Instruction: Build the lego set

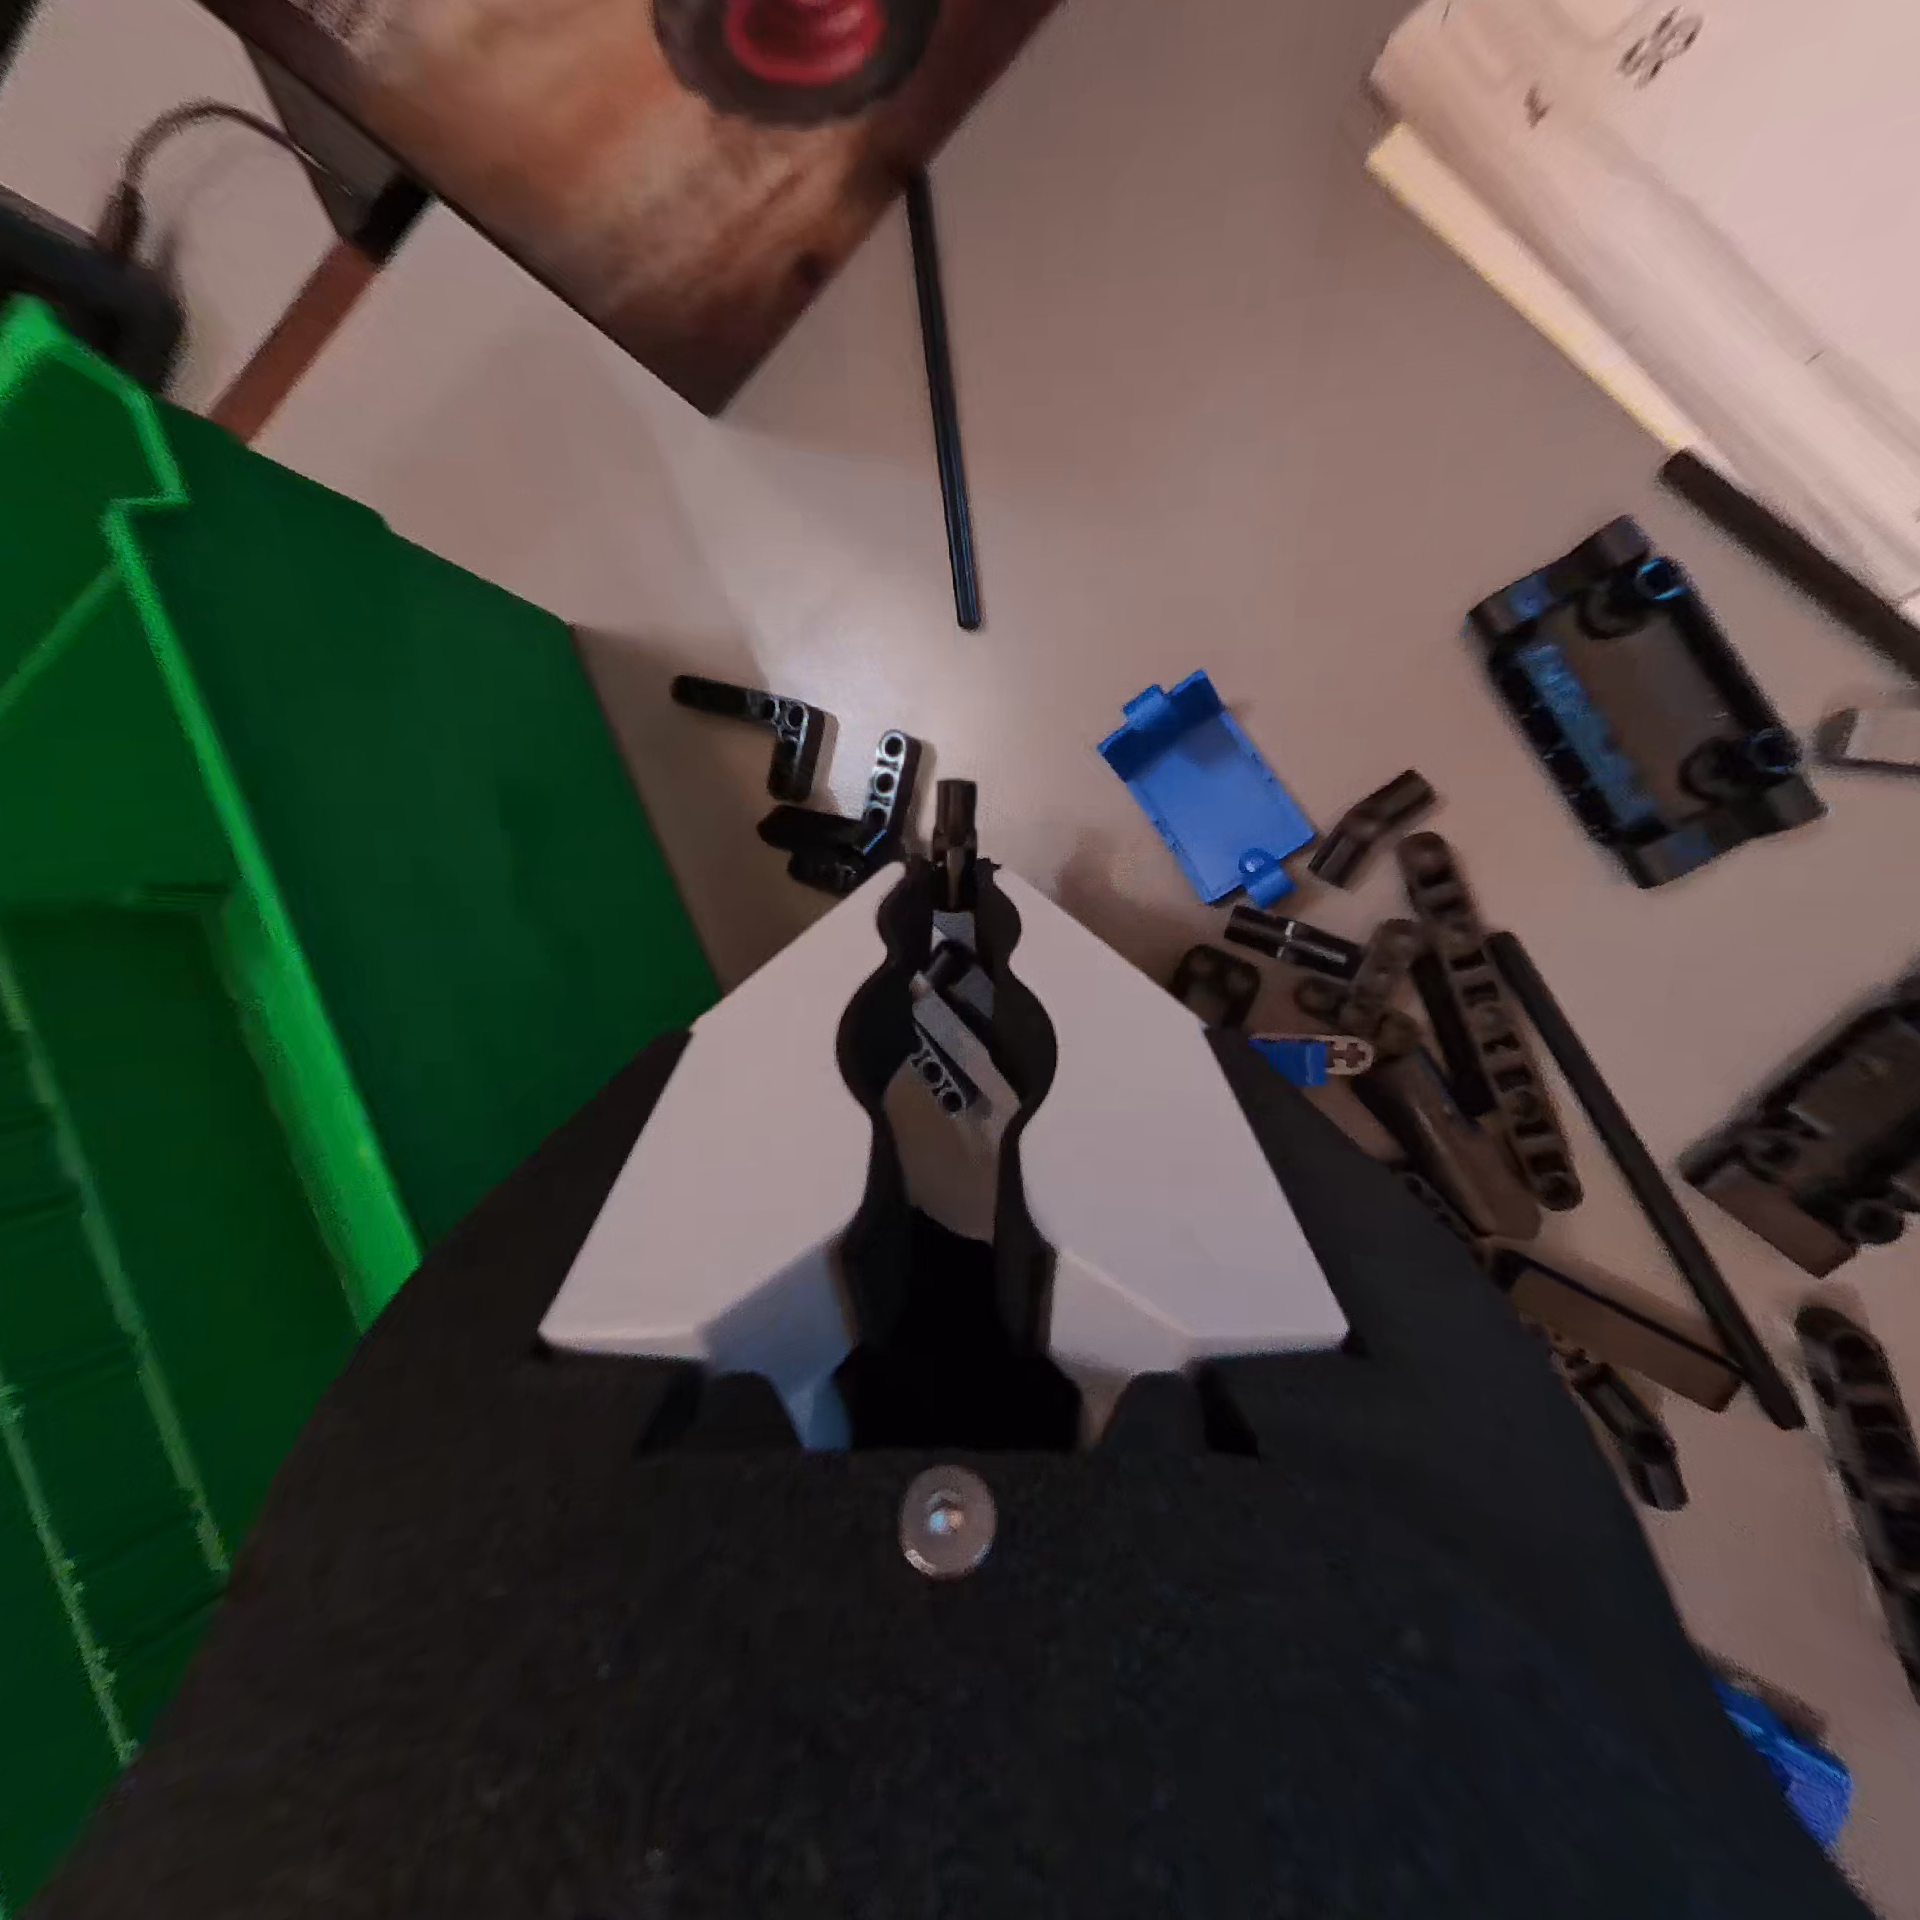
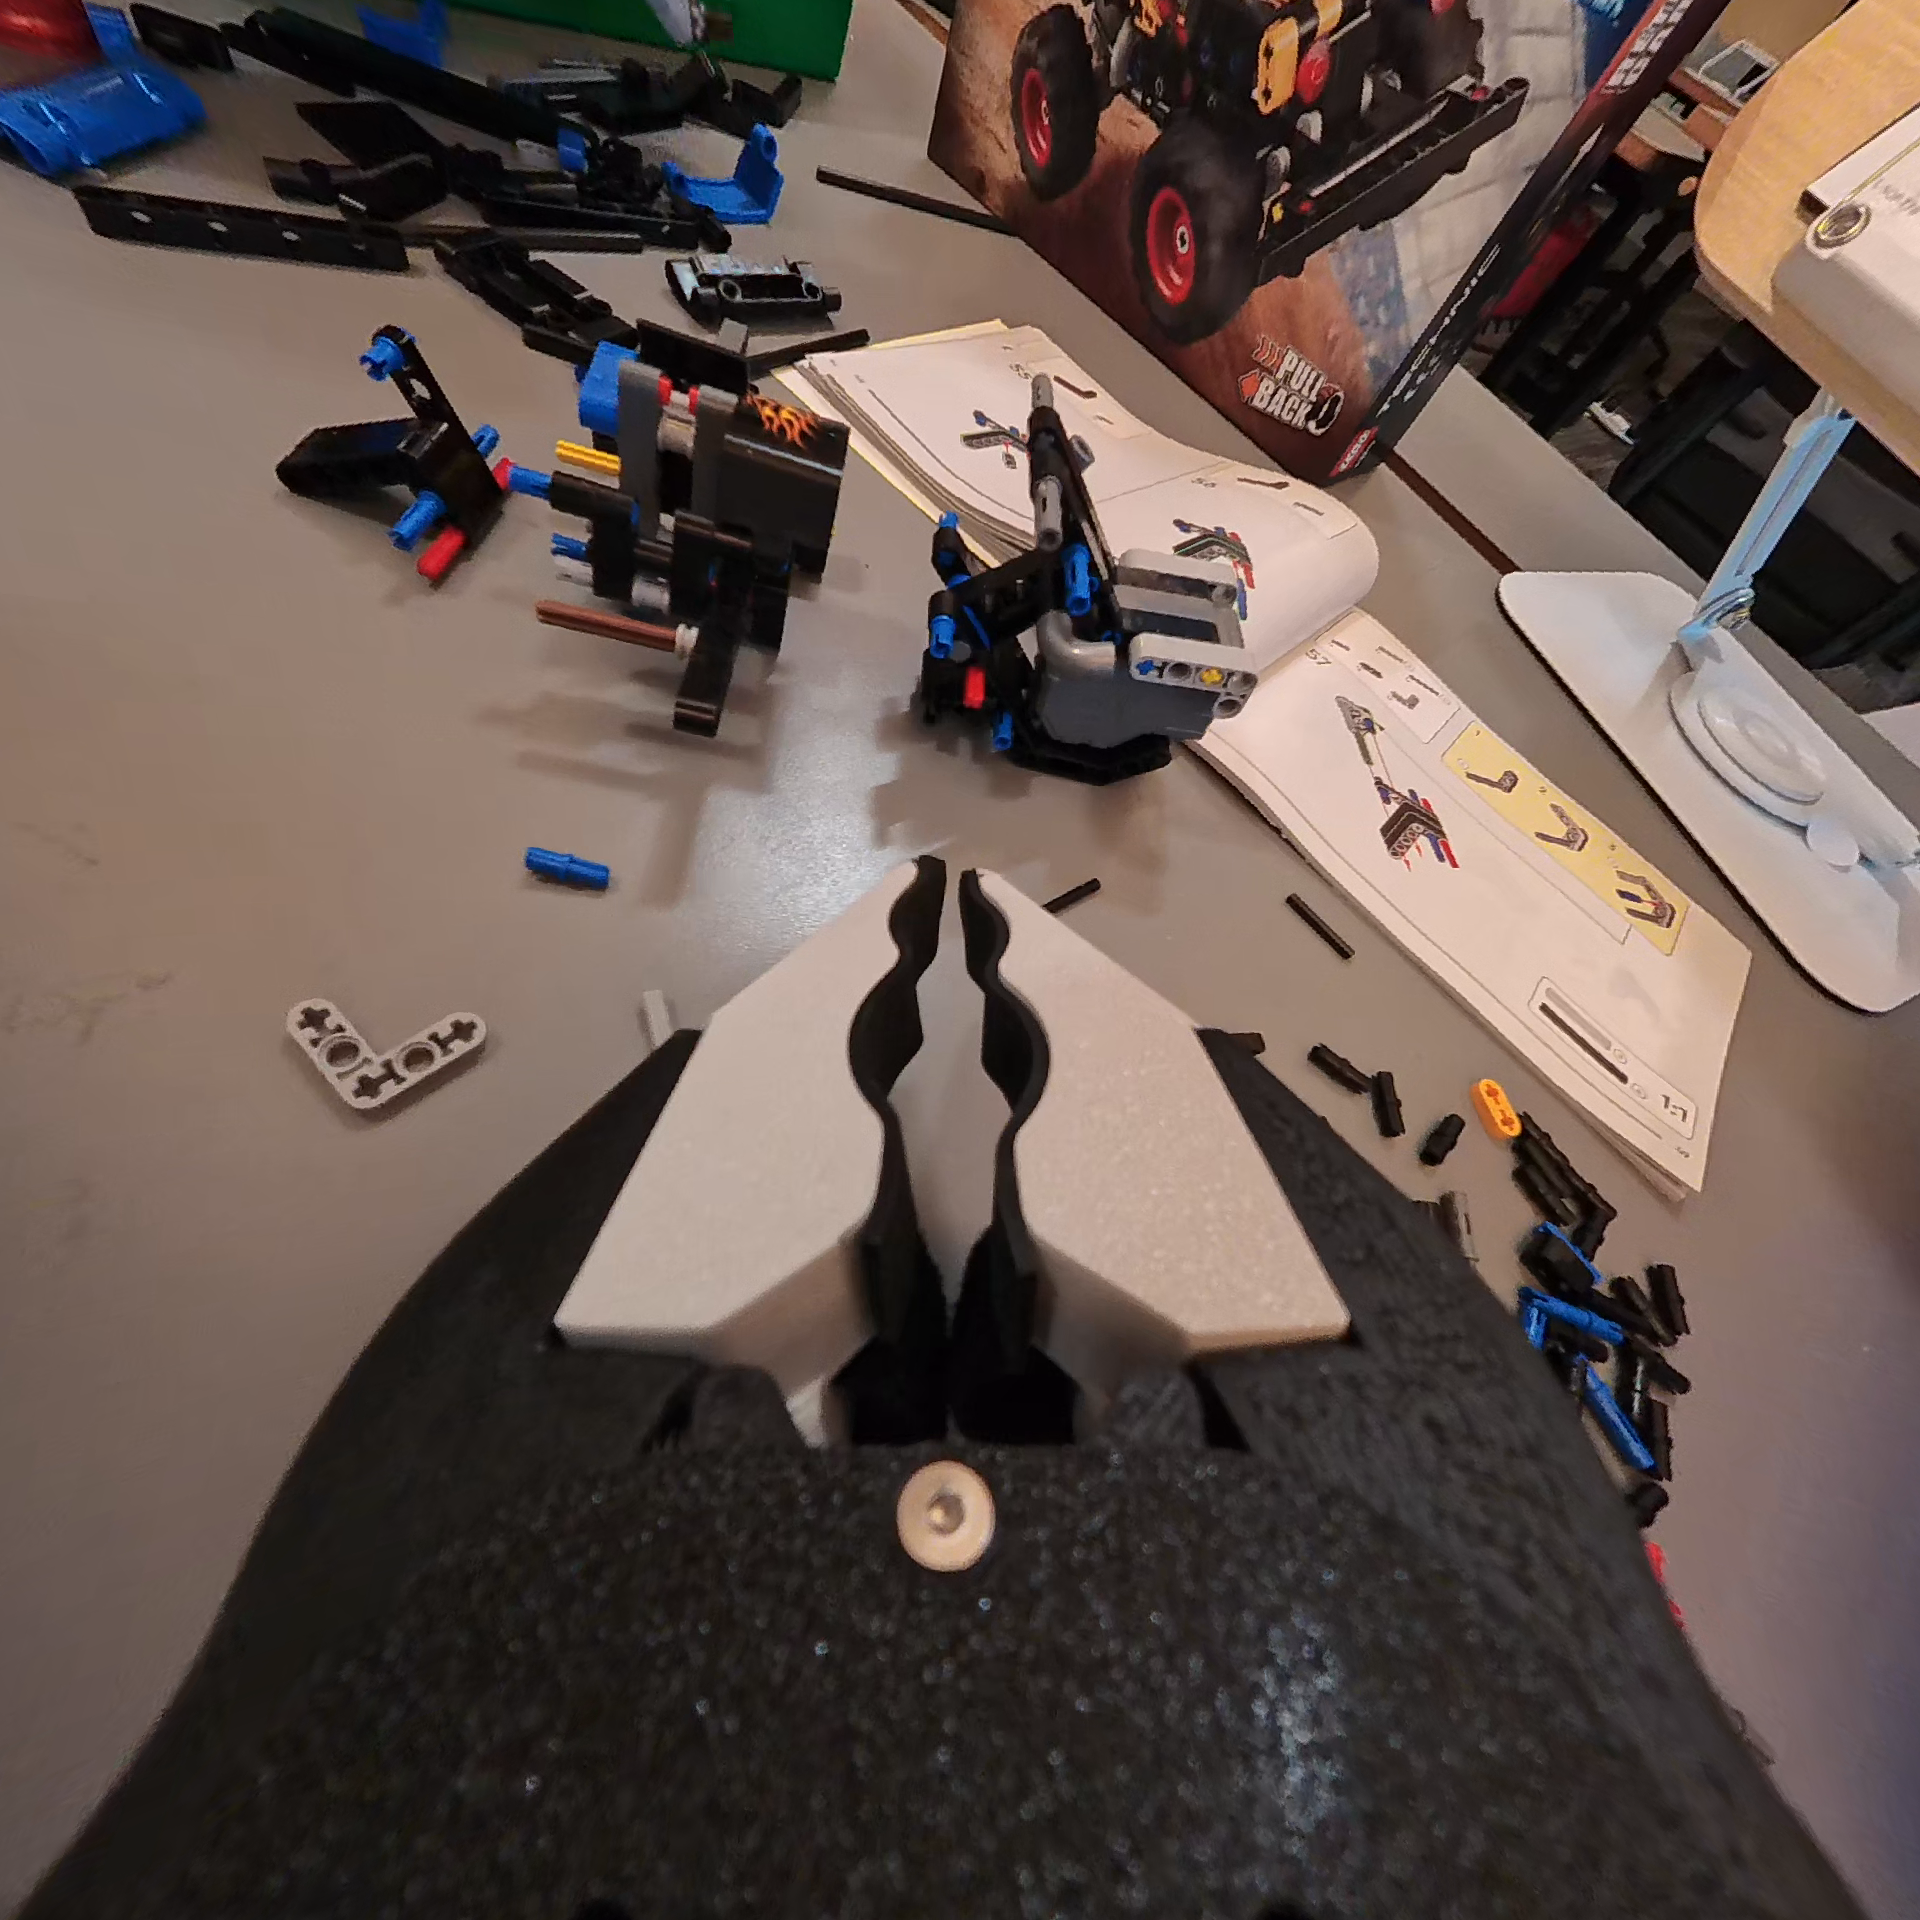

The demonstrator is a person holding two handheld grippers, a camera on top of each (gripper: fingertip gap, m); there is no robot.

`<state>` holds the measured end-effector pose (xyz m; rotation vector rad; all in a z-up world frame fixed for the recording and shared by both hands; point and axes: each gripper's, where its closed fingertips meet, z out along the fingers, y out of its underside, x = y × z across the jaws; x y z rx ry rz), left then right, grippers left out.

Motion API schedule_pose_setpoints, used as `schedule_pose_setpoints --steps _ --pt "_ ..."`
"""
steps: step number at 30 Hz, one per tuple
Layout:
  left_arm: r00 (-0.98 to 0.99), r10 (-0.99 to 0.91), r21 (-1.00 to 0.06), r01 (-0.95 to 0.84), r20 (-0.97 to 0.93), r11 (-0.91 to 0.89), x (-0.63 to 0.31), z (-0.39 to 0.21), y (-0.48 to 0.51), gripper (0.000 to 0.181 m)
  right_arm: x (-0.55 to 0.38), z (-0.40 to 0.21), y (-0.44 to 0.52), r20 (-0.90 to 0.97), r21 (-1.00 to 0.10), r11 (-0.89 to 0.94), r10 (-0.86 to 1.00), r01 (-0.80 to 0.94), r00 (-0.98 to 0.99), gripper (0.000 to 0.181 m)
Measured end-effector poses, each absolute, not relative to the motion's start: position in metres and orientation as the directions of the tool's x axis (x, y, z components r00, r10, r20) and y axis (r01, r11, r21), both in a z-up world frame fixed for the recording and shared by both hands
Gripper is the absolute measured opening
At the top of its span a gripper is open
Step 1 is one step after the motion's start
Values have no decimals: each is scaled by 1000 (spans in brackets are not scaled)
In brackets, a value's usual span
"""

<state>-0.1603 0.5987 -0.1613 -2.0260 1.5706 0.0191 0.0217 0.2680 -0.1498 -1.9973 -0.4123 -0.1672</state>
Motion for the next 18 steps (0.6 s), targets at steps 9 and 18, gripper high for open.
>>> schedule_pose_setpoints --steps 9,18 --pt "310 -908 -426 -888 -282 -171 -132 -187 595 6 22 -149 266 289 -849 -395 211 351 934 3" --pt "500 -815 -524 -797 -294 -300 -192 -162 558 20 24 -150 267 291 -846 -401 207 352 934 3"
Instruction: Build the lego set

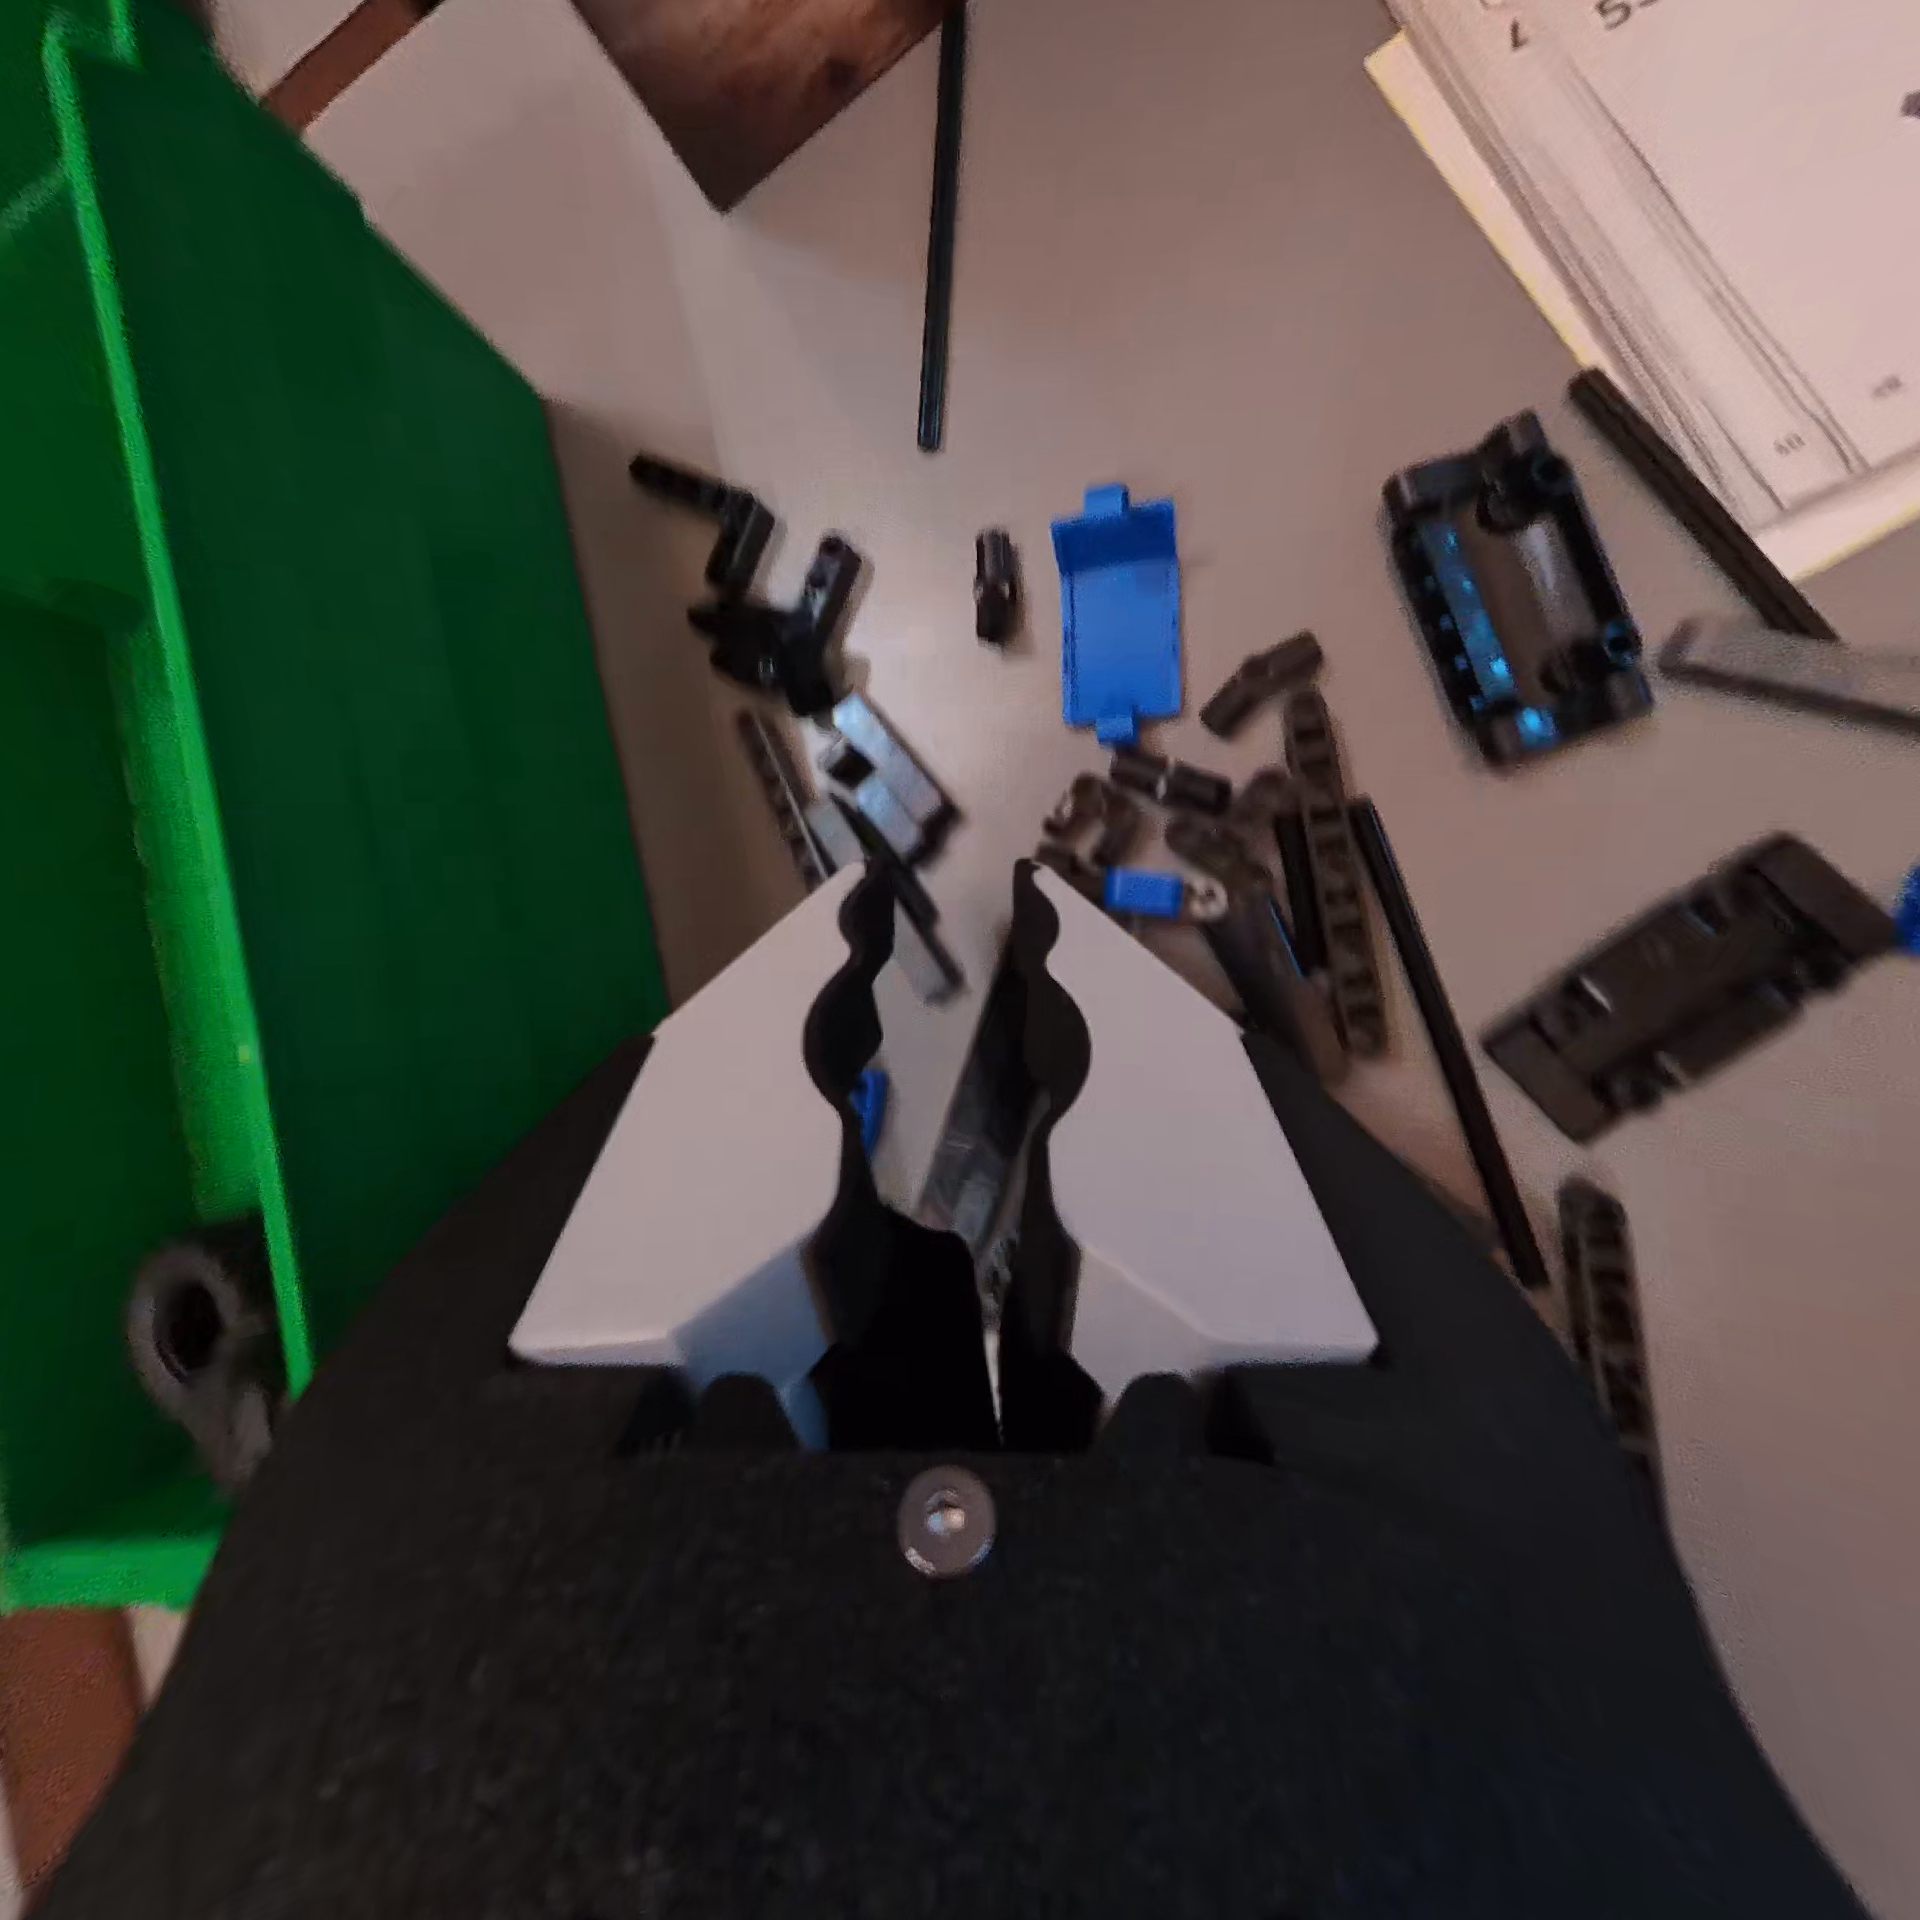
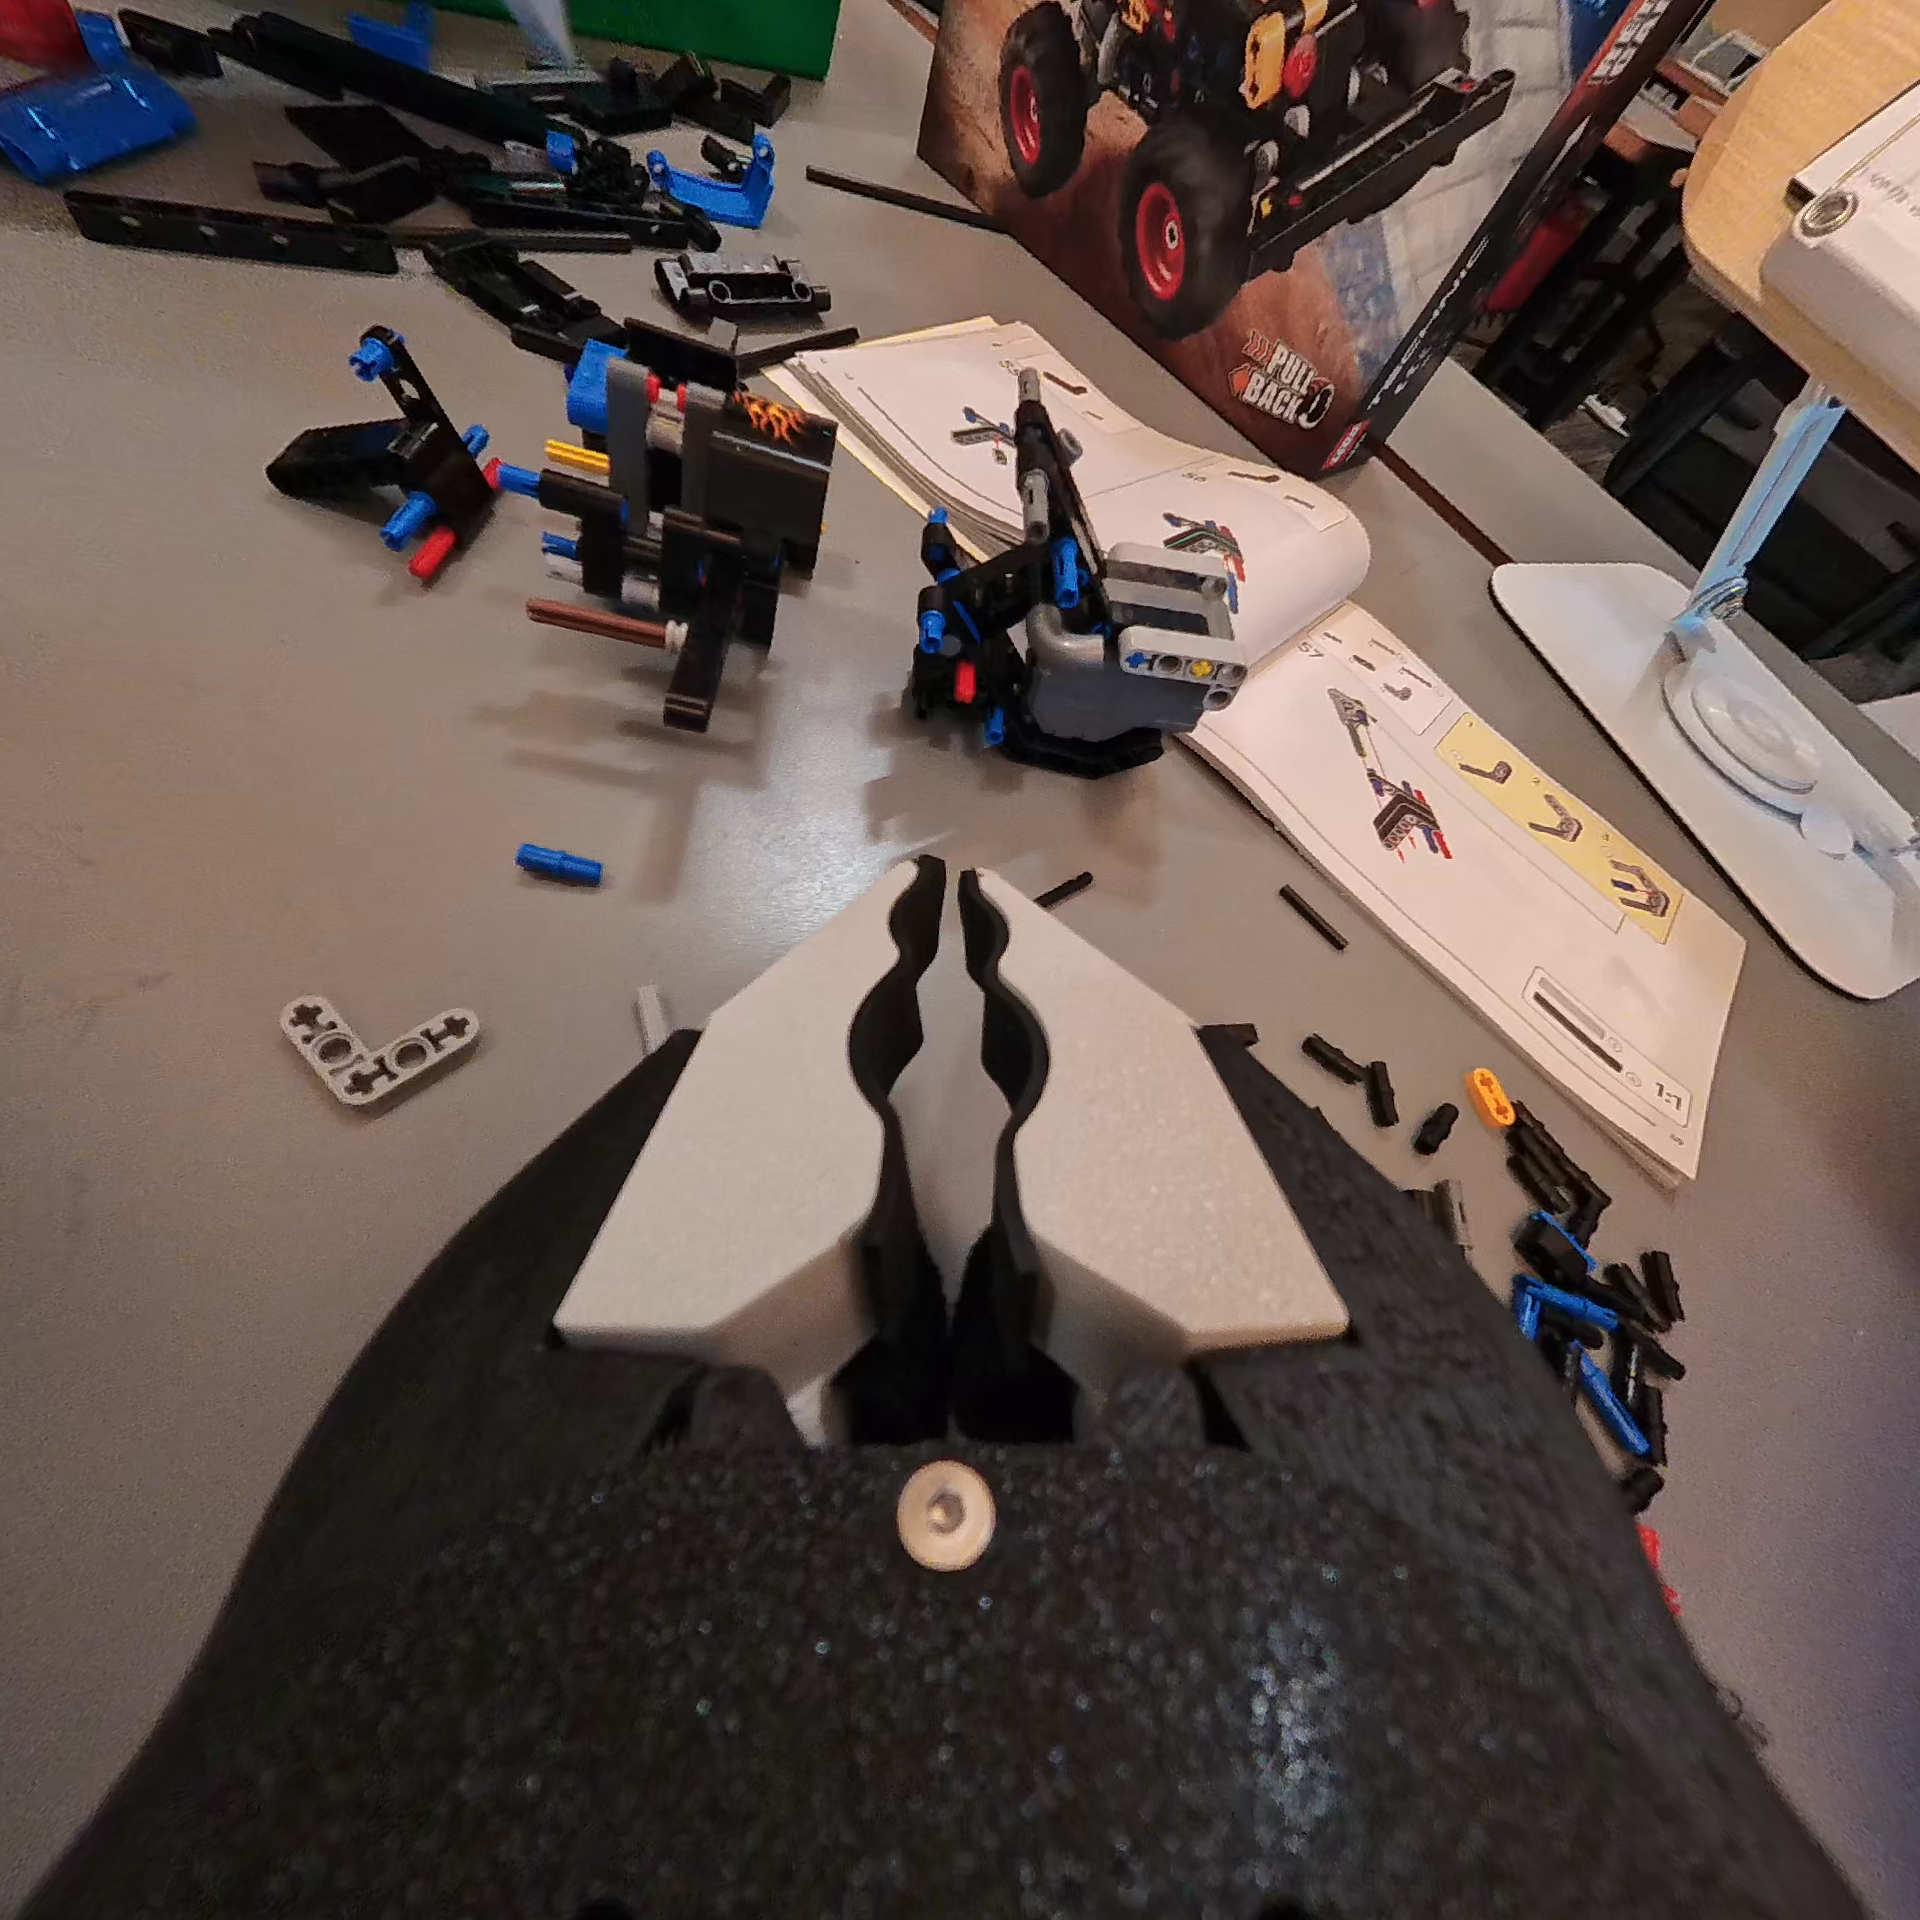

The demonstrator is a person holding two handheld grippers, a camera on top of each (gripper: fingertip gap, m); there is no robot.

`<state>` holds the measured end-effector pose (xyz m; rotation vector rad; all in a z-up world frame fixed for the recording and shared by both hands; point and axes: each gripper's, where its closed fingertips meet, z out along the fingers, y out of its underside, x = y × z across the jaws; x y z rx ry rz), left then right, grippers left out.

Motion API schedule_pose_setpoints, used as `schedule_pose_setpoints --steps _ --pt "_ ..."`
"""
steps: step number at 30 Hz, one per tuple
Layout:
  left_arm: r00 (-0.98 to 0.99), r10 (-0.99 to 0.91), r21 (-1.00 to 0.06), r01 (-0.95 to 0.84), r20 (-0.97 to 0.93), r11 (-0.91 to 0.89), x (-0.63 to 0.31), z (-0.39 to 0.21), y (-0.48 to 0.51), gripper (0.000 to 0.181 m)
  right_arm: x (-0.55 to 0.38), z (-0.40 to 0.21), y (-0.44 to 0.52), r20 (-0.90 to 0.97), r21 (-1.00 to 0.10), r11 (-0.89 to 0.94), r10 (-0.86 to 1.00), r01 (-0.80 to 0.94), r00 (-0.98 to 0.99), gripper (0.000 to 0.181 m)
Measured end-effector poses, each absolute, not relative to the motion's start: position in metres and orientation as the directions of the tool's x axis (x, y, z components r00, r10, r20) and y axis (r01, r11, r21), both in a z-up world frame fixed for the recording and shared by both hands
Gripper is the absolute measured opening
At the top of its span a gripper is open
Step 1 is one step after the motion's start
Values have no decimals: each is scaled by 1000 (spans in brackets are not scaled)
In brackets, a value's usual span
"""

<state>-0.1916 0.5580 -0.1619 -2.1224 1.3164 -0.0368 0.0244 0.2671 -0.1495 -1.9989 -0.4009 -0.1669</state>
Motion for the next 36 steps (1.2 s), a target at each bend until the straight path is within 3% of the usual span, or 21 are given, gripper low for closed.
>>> schedule_pose_setpoints --steps 5,17,20,29,36 --pt "617 -752 -603 -697 -231 -387 -219 -163 551 21 22 -149 267 289 -847 -396 216 354 933 3" --pt "664 -737 -615 -634 -124 -469 -205 -186 567 17 21 -150 266 299 -843 -397 215 363 930 3" --pt "677 -717 -608 -642 -164 -467 -213 -187 571 6 22 -150 266 299 -843 -398 214 362 930 2" --pt "690 -697 -595 -647 -193 -476 -228 -186 572 7 20 -152 267 308 -834 -404 223 376 925 2" --pt "639 -751 -652 -642 -164 -404 -196 -176 568 16 21 -153 267 315 -830 -408 222 381 923 2"
